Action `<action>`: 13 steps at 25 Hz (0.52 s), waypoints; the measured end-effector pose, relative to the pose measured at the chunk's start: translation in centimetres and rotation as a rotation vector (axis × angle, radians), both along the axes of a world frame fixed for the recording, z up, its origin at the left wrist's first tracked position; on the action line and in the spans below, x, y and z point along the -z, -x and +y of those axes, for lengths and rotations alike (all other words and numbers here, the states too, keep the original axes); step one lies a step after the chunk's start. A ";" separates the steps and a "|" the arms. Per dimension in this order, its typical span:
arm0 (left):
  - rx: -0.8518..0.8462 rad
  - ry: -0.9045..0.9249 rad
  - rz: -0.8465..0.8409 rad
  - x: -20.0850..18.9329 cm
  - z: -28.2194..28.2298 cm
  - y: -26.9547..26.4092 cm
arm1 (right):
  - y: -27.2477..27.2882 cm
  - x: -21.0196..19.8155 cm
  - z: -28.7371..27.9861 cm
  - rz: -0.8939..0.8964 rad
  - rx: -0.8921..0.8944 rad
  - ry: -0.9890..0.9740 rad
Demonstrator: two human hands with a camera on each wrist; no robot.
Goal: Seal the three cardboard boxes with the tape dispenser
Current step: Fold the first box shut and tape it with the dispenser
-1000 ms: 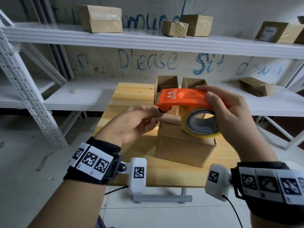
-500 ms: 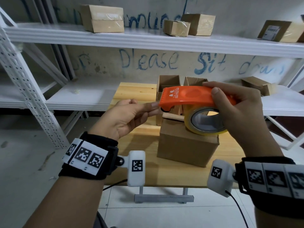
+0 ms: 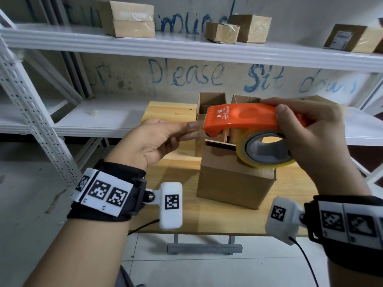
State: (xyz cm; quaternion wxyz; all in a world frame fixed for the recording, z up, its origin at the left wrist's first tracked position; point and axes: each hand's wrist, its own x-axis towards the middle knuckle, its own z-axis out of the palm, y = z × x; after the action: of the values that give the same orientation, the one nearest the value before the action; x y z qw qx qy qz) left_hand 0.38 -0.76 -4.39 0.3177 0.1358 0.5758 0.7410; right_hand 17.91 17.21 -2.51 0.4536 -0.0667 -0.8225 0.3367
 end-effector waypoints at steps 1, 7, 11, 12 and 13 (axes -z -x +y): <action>-0.017 -0.009 -0.003 -0.1 -0.1 0.1 | 0.0 0.0 0.1 -0.003 0.002 0.009; -0.034 0.019 0.026 -0.2 -0.4 0.2 | 0.0 -0.1 0.4 0.000 -0.004 0.009; -0.092 0.011 0.005 -0.2 -0.7 0.7 | -0.3 -0.3 0.9 0.014 -0.006 0.059; -0.097 0.004 0.004 -0.2 -0.7 0.9 | -0.4 -0.3 1.1 0.018 -0.008 0.070; -0.097 -0.003 0.001 -0.1 -0.6 0.9 | -0.4 -0.3 1.2 0.020 -0.005 0.073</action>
State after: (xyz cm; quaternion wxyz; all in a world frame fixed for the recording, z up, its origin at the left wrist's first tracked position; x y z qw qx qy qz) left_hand -0.54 -1.34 -4.31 0.2807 0.1086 0.5809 0.7563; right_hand 18.30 18.45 -2.25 0.4581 -0.0776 -0.8053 0.3682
